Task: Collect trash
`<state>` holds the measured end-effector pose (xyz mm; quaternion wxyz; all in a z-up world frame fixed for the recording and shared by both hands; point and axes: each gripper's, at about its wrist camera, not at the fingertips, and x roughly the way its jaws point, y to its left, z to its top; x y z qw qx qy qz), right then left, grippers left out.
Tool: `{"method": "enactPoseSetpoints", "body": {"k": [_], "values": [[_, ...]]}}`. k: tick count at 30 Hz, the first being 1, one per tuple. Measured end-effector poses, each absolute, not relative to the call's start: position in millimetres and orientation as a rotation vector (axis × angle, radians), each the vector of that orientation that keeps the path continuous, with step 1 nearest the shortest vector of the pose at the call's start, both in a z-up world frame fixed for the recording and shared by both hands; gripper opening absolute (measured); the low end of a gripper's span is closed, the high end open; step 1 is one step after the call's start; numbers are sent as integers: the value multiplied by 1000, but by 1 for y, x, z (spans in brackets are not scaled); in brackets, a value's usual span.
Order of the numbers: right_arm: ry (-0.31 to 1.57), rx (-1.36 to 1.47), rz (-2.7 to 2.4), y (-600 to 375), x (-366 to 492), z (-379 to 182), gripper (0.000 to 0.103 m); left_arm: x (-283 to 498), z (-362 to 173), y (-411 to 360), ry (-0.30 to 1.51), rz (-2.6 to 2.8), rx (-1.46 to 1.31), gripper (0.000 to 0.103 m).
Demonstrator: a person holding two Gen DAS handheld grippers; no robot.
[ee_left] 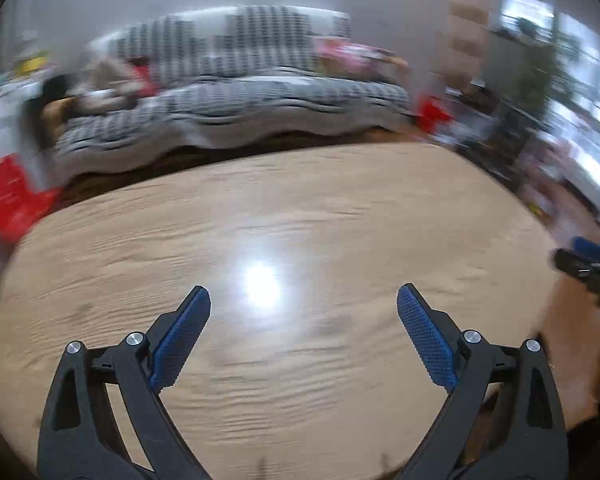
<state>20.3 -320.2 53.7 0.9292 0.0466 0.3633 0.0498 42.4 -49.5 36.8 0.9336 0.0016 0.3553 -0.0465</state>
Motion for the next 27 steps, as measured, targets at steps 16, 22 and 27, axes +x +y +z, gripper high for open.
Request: {"method": "enactPoseSetpoints", "body": {"k": [16,22,27], "values": [[735,-95,137,-246,33,34,96,44,12,29,793,58,-95,92],[759,-57,108,-259,34,29,96,44,7,25,804,40,-75,92],[762,-48,106,-261,31,29,96,43,6,21,807,39,-64,92]]}}
